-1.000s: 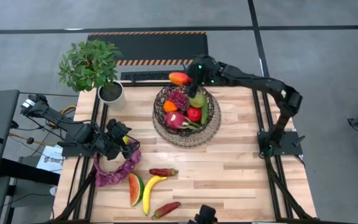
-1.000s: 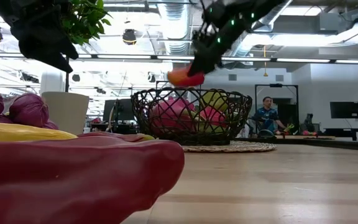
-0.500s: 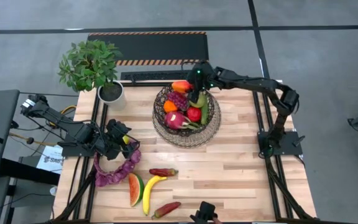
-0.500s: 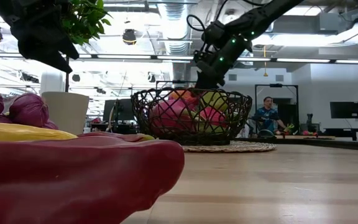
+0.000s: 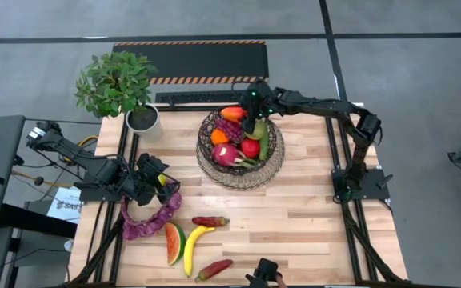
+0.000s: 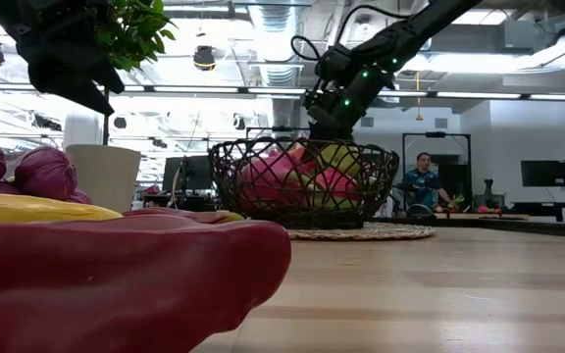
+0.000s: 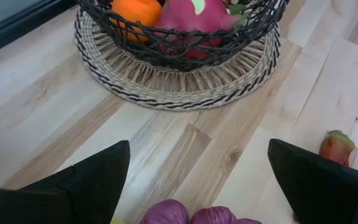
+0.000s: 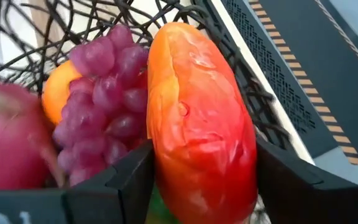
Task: Build produce basket
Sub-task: Put the mango into the basket, then move the sliced watermelon to the center of the table
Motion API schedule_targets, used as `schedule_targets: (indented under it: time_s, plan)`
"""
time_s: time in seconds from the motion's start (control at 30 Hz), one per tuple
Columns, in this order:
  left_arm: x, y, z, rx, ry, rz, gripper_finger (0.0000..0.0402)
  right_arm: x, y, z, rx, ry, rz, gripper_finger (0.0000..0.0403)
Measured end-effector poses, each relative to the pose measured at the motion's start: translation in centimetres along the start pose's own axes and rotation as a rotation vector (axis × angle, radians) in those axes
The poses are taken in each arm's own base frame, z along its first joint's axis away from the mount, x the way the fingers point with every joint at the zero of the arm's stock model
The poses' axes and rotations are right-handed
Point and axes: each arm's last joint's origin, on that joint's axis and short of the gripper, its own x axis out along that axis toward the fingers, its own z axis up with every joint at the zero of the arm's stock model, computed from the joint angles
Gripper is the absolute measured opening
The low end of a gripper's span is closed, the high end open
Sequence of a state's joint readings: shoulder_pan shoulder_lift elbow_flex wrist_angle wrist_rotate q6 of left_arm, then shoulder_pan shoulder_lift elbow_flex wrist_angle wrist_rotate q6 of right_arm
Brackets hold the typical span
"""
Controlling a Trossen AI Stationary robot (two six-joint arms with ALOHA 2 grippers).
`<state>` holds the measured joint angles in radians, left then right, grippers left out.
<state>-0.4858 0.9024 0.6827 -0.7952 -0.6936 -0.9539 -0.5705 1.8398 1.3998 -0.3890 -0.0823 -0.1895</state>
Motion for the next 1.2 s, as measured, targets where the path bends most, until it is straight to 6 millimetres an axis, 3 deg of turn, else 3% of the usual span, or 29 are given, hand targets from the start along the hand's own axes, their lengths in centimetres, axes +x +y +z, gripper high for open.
schedule_targets:
  time_s: [0.3, 0.47, 0.67, 0.8, 1.0, 1.2]
  plan:
    - [0.0, 0.0, 0.0, 0.0, 0.0, 0.0, 0.0368, 0.4, 0.0, -0.1, -0.002, 0.01, 0.004, 0.03]
    - [0.0, 0.0, 0.0, 0.0, 0.001, 0.0, 0.0368, -0.4, -0.1, 0.6, -0.006, 0.042, 0.009, 0.0329]
    - [0.0, 0.0, 0.0, 0.002, 0.001, -0.001, 0.0368, -2.6, -0.2, 2.9, 0.025, 0.056, 0.012, 0.0353]
    - [0.0, 0.0, 0.0, 0.006, 0.007, -0.005, 0.0368, -5.0, 0.7, 4.8, 0.048, 0.092, 0.057, 0.0356]
    - [0.0, -0.1, -0.1, 0.007, 0.044, -0.031, 0.0368, -9.0, 5.3, 7.1, 0.062, 0.154, 0.281, 0.0351]
    - [0.0, -0.1, -0.1, 0.017, 0.051, -0.036, 0.0368, -11.0, 13.9, 6.9, -0.026, 0.253, 0.445, 0.0346]
